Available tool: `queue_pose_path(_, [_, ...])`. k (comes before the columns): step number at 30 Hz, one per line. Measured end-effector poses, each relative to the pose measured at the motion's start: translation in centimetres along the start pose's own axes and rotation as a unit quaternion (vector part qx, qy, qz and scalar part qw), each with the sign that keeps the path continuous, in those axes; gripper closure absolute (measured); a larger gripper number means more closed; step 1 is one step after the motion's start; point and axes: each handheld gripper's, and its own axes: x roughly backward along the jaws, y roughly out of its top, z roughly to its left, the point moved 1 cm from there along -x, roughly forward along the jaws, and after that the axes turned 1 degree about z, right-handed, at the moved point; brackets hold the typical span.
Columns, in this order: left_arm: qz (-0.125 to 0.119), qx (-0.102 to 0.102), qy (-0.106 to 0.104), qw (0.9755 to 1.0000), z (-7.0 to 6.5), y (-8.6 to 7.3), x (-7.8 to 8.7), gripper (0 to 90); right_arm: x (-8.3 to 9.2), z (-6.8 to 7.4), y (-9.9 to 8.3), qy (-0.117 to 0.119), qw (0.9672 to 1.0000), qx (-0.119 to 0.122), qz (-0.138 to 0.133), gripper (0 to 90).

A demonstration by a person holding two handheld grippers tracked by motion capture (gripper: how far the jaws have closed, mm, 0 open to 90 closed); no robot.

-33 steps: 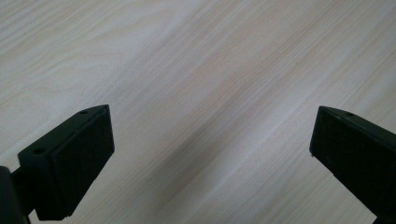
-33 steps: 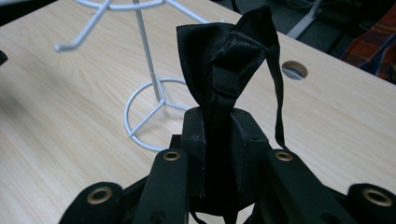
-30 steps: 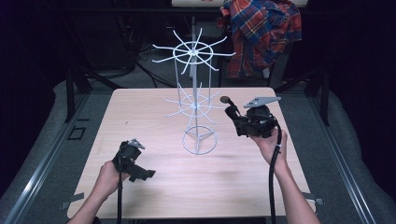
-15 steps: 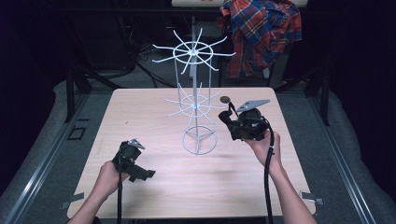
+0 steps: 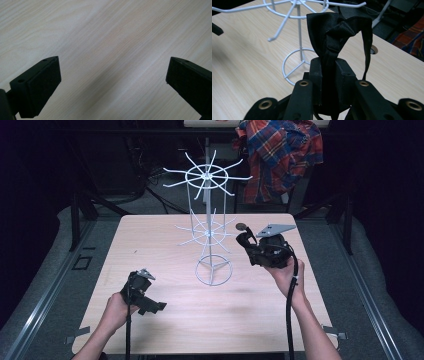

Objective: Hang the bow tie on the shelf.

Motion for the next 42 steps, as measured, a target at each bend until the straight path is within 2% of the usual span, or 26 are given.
queue_pose_path(7, [0.0,0.0,0.001,1.0,0.0,0.0,0.0,0.1,0.3,0.8,0.7,0.002,0.9997,0.023,0.005,76.9])
queue_pose_path(16, [0.001,0.0,0.0,1.0,0.0,0.0,0.0,0.0,-2.1,1.0,0.0,0.025,0.9992,0.017,0.028,76.9])
queue_pose_path(22, [0.001,0.0,-0.001,1.0,0.0,0.0,0.0,0.0,-2.9,1.1,-0.3,0.036,0.9984,0.014,0.041,76.9])
queue_pose_path(30, [0.001,0.0,0.0,1.0,0.0,0.0,0.0,0.1,-3.8,0.9,-0.9,0.038,0.9975,0.012,0.059,76.8])
queue_pose_path(38, [0.001,0.0,0.0,1.0,0.0,0.0,0.0,0.0,-4.2,1.5,-0.9,0.047,0.9967,0.03,0.06,76.8])
queue_pose_path(42, [0.001,0.0,0.0,1.0,0.0,0.0,0.0,0.1,-4.1,1.6,-0.8,0.053,0.9968,0.032,0.051,76.8])
